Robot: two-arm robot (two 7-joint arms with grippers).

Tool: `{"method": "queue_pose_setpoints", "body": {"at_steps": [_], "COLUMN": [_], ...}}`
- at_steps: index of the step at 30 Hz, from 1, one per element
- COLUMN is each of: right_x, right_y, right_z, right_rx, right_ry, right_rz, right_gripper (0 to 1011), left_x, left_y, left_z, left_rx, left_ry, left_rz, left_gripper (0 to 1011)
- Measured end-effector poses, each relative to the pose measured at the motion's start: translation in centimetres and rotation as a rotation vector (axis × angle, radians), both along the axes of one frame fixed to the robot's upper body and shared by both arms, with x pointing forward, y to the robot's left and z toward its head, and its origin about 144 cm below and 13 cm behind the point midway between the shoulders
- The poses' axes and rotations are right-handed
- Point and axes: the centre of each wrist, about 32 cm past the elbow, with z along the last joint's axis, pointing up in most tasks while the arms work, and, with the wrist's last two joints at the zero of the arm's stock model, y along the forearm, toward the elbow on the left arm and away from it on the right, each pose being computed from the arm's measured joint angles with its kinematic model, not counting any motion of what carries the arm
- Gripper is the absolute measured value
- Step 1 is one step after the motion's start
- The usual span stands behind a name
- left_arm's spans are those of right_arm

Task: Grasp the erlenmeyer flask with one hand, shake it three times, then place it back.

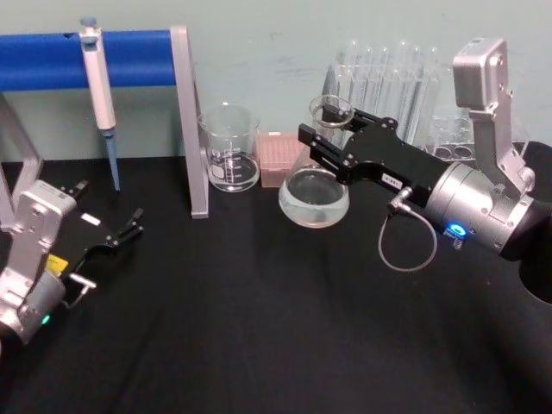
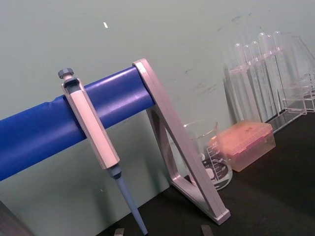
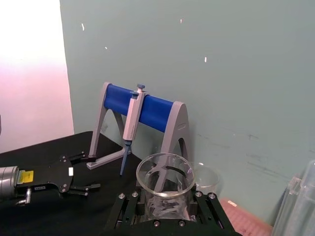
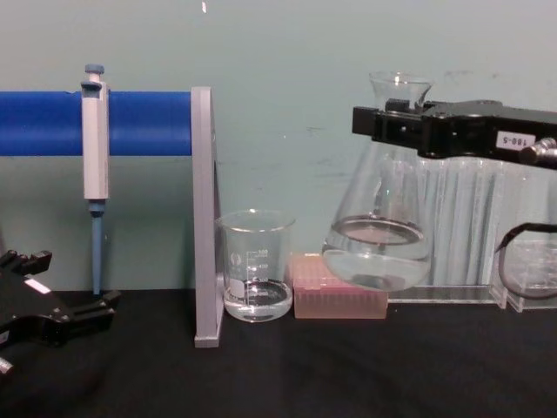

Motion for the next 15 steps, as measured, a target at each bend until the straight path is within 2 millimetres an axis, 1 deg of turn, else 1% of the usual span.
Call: {"method": "queue_pose_setpoints", "body": {"at_steps": [15], "right_x": [-0.2], "right_y": [0.03], "right_z": [-0.25], "right_rx": [-0.003], "right_ry": [0.012], "right_rz": [0.006], "right_gripper": [453], "left_x": [0.0], "left_y": [0.0], "left_z": [0.0], "left_rx": [0.0], "left_ry": [0.0], "left_rz": [0.0], "left_gripper": [1001]}}
